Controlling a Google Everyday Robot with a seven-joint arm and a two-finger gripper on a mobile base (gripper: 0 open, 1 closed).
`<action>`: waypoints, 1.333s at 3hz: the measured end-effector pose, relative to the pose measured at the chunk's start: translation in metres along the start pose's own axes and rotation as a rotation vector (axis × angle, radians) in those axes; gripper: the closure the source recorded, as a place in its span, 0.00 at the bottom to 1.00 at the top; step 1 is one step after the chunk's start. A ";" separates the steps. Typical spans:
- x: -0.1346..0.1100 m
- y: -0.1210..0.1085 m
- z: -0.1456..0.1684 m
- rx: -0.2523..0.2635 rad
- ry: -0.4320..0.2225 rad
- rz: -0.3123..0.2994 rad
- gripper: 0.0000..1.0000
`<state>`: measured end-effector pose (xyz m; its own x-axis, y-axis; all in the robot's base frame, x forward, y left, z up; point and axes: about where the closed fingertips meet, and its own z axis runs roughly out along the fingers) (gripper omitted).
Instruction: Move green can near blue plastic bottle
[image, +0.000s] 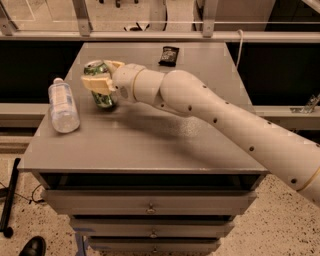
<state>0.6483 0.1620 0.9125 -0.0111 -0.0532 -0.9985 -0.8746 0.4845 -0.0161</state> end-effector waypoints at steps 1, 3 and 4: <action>0.007 -0.003 -0.020 -0.001 0.007 0.017 0.51; 0.003 0.004 -0.045 -0.034 0.001 0.033 0.04; -0.004 0.010 -0.058 -0.059 -0.005 0.035 0.00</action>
Offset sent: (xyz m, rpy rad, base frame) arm -0.0229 -0.0464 -0.0085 0.0083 0.0421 0.0191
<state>0.6117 0.1165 0.9198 -0.0403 -0.0328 -0.9987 -0.9008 0.4336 0.0221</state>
